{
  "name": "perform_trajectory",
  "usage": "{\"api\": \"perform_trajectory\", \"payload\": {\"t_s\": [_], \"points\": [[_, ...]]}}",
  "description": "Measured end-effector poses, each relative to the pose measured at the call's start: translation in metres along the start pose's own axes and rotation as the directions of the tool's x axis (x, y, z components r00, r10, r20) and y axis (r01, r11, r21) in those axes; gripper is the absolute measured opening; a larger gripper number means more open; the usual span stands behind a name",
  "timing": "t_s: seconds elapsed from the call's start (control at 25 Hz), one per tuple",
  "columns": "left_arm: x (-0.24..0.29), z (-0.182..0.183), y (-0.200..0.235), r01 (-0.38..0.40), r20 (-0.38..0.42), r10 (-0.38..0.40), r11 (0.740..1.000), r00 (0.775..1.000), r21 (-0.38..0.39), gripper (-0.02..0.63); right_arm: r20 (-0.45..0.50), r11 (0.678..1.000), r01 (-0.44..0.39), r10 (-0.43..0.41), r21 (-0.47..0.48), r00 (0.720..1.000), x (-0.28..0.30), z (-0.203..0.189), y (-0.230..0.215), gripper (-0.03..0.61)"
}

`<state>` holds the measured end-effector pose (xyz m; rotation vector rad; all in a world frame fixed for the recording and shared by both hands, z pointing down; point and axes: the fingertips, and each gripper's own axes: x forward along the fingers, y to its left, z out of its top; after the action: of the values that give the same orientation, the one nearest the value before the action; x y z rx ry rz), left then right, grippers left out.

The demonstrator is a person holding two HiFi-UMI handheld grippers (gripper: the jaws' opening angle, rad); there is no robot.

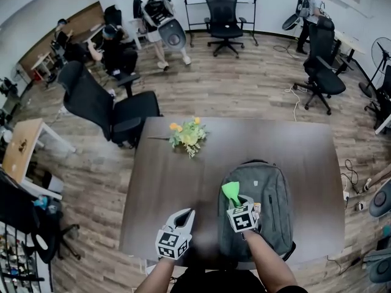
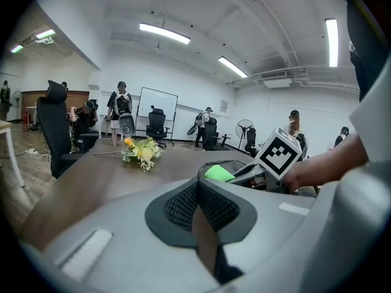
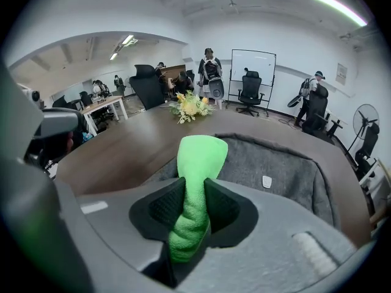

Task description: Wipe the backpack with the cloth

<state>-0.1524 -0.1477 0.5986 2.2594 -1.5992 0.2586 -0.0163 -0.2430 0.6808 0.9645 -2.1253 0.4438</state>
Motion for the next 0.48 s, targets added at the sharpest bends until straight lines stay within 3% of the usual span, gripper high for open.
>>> {"api": "perform_trajectory", "payload": {"t_s": [0.48], "points": [[0.016, -0.002, -0.024, 0.067, -0.018, -0.066, 0.998, 0.998, 0.01, 0.02, -0.052, 0.995, 0.091, -0.093, -0.031, 0.994, -0.015, -0.027, -0.051, 0.094]]}}
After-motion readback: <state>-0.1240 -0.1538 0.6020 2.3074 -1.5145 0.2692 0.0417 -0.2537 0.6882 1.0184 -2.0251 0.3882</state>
